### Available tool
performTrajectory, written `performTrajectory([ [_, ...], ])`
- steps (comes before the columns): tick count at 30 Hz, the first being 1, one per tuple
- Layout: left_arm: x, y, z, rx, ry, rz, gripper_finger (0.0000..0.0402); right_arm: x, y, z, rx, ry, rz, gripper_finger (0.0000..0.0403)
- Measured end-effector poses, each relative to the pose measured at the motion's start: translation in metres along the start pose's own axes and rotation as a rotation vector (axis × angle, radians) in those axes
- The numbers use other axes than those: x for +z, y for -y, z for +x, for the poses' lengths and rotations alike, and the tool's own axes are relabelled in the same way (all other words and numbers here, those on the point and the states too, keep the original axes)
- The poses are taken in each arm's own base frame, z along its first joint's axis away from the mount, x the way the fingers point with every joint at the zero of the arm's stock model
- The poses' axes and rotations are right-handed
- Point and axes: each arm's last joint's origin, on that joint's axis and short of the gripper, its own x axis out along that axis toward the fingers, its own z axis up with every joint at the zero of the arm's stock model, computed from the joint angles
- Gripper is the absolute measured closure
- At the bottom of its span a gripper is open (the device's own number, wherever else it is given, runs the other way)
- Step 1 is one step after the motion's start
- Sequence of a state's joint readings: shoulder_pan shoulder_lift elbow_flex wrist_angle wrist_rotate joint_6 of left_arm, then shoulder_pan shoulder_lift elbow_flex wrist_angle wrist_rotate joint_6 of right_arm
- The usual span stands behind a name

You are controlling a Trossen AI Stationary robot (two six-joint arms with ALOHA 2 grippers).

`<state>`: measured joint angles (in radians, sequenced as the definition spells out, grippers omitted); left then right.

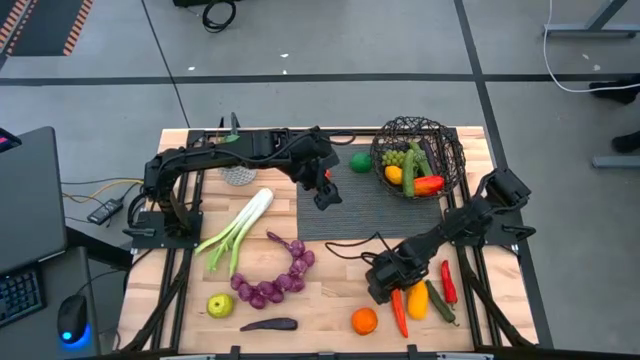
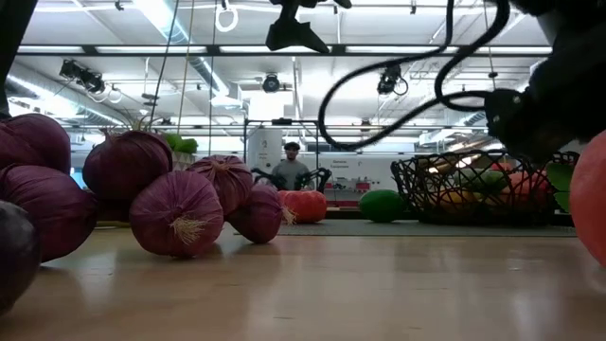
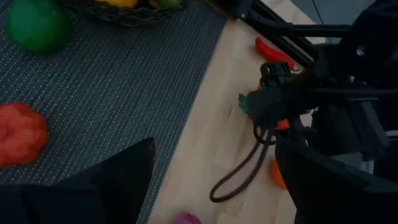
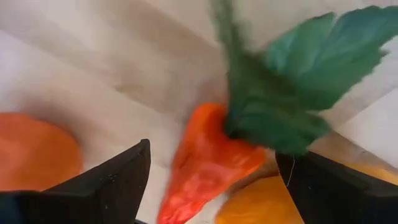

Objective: Build produce basket
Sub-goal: Put the orange carrot into the black basket

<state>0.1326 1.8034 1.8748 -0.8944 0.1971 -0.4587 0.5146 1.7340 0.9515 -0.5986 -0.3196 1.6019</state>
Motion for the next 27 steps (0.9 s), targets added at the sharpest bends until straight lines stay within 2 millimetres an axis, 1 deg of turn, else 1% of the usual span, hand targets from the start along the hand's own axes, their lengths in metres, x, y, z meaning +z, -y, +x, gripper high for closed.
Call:
performTrajectory([
  [4,0.0,0.0,0.0,0.001,-0.002,0.0,0.0065,0.003,0.001,0.002,0.017,-0.024,-0.002,0.0058],
  [7,0.0,-0.001,0.0,0.003,0.0,0.0,0.0065,0.005,-0.001,0.001,0.038,-0.034,-0.004,0.0079],
  [10,0.002,-0.004,-0.001,0.008,0.004,0.002,0.0065,0.006,-0.002,0.001,0.052,-0.038,-0.005,0.0125],
  [15,0.007,-0.012,-0.003,0.015,0.028,-0.016,0.0065,0.011,-0.002,-0.001,0.06,-0.036,-0.003,0.022],
  [18,0.011,-0.017,-0.004,0.022,0.042,-0.035,0.0065,0.016,-0.002,-0.003,0.068,-0.033,-0.027,0.0262],
  [21,0.012,-0.021,-0.005,0.027,0.047,-0.047,0.0065,0.024,-0.002,-0.009,0.089,-0.027,-0.041,0.0267],
  [23,0.013,-0.022,-0.005,0.028,0.049,-0.067,0.0065,0.029,-0.002,-0.018,0.116,-0.017,-0.036,0.0267],
  [27,0.013,-0.022,-0.005,0.014,0.042,-0.072,0.0065,0.044,0.003,-0.051,0.207,0.073,-0.003,0.0262],
])
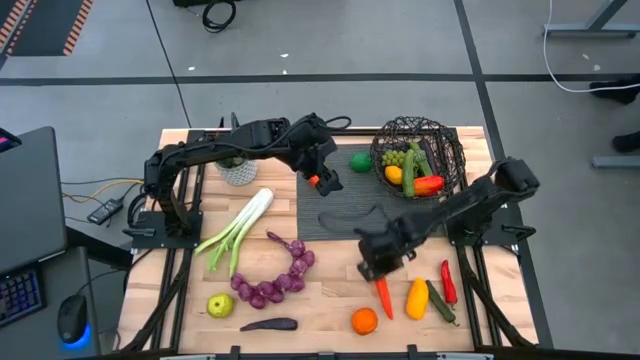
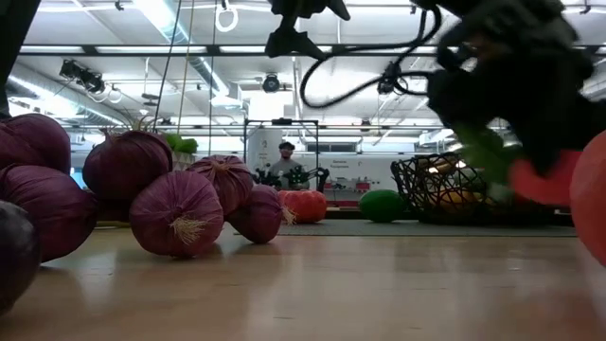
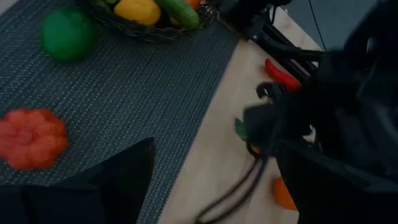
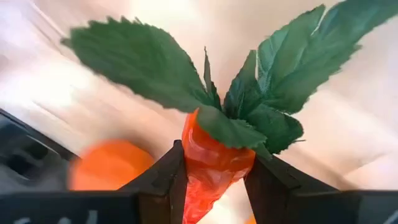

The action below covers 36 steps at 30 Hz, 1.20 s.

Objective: Build produce basket
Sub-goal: Put the orange carrot into the black basket

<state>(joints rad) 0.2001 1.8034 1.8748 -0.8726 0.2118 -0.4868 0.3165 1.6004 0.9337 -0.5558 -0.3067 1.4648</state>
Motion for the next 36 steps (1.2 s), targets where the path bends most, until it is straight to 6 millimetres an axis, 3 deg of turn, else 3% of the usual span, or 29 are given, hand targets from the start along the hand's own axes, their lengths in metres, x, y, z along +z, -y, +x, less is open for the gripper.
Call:
performTrajectory([
  [9,0.002,-0.004,-0.001,0.005,0.004,-0.009,0.0065,0.048,0.036,-0.098,0.075,0.372,0.084,0.0259],
  [18,0.016,-0.04,-0.011,0.078,0.017,-0.034,0.0065,0.081,0.088,-0.172,0.167,0.652,0.215,0.0259],
  [27,0.031,-0.073,-0.022,0.228,0.092,0.116,0.0065,0.101,0.131,-0.207,0.121,0.842,0.329,0.0259],
  [31,0.036,-0.083,-0.017,0.244,0.107,0.155,0.0065,0.106,0.142,-0.214,0.11,0.872,0.351,0.025],
  [36,0.042,-0.089,0.002,0.237,0.124,0.168,0.0065,0.113,0.155,-0.222,0.086,0.929,0.38,0.0218],
])
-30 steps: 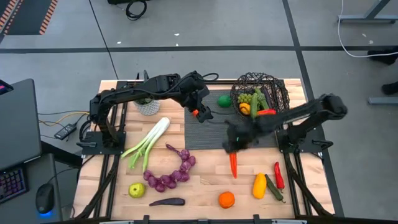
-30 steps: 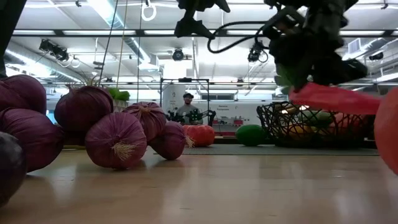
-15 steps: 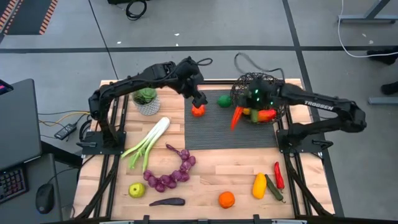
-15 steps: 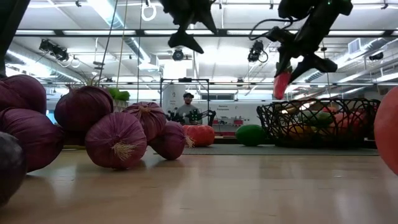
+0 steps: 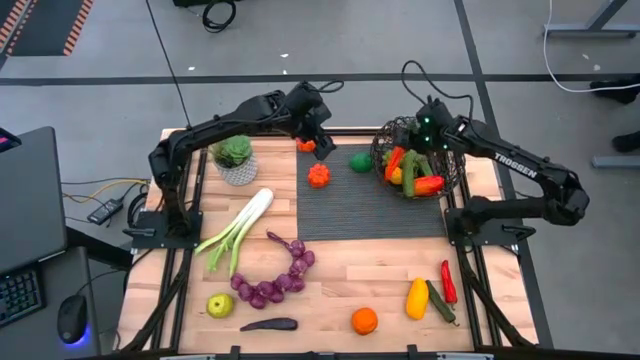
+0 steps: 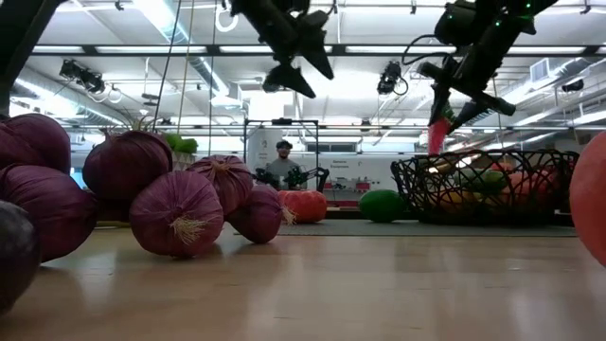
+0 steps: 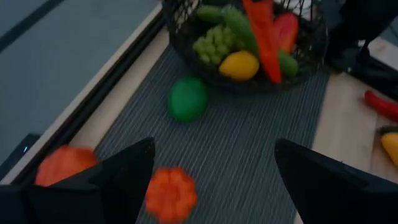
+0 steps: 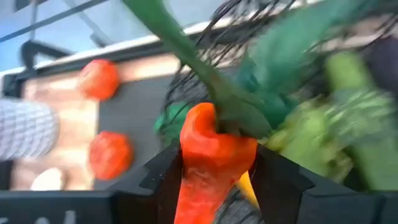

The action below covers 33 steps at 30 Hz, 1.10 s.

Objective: Build produce basket
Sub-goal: Put the orange carrot into the black basket, then put the green lime into the black basket

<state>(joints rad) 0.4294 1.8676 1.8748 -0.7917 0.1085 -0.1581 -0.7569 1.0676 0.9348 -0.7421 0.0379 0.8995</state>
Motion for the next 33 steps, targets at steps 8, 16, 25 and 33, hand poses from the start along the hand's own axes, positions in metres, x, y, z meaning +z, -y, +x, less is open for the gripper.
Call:
performTrajectory([
  [8,-0.004,0.004,0.045,-0.013,-0.005,0.009,0.0065,0.015,0.012,0.0,-0.026,0.039,-0.002,0.0171],
  [16,-0.006,-0.001,0.086,-0.012,0.038,0.024,0.0065,0.017,0.013,-0.004,0.023,0.024,-0.008,0.014],
  [25,-0.021,0.0,0.125,-0.005,-0.017,0.265,0.0065,0.023,0.001,-0.01,0.207,0.052,-0.016,0.0133],
  [33,-0.034,0.007,0.155,0.051,-0.037,0.424,0.0065,0.024,-0.01,-0.013,0.339,0.039,0.007,0.013],
])
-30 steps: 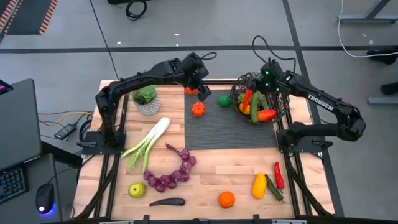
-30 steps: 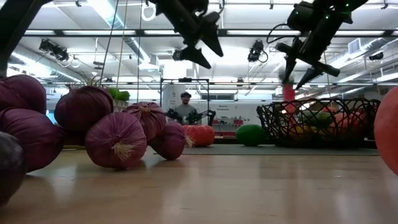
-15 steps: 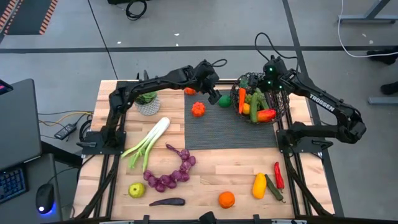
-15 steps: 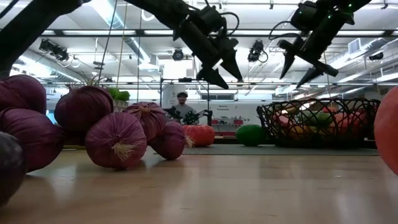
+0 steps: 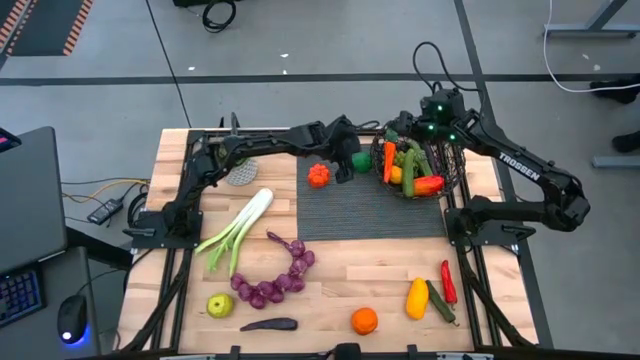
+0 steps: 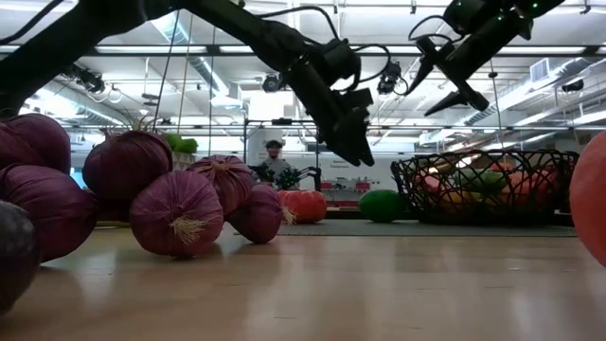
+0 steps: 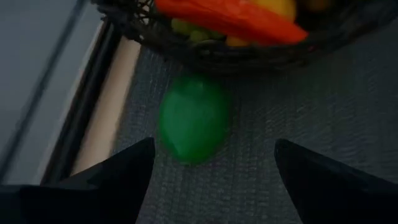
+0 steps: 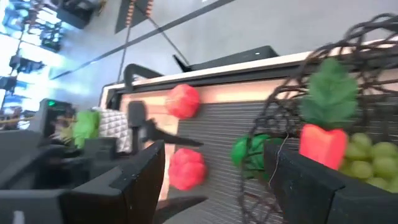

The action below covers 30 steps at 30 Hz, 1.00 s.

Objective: Build produce basket
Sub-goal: Put the green lime into the black basket

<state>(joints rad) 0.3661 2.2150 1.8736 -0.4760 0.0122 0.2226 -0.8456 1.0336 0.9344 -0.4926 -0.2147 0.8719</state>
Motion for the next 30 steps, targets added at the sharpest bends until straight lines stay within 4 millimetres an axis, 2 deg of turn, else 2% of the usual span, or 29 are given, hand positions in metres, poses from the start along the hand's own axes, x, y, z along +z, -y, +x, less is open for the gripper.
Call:
performTrajectory([
  [5,0.003,0.005,0.0,0.012,0.017,0.055,0.0065,-0.004,-0.003,0.001,0.009,-0.015,-0.013,0.013],
  [10,0.008,0.006,0.001,0.015,0.064,-0.078,0.0065,-0.007,-0.006,0.002,0.018,-0.025,-0.015,0.013],
  [17,-0.006,0.011,0.029,-0.061,0.033,-0.175,0.0065,-0.01,-0.008,0.002,0.031,-0.041,-0.006,0.013],
  [20,-0.006,0.017,0.033,-0.07,0.039,-0.16,0.0065,-0.011,-0.009,0.002,0.037,-0.05,0.008,0.013],
  [27,0.01,0.021,0.031,-0.056,0.201,-0.092,0.0065,-0.016,-0.013,0.003,0.049,-0.071,-0.002,0.0131],
  [30,0.006,0.021,0.039,-0.06,0.193,-0.099,0.0065,-0.018,-0.014,0.003,0.056,-0.081,-0.008,0.0131],
])
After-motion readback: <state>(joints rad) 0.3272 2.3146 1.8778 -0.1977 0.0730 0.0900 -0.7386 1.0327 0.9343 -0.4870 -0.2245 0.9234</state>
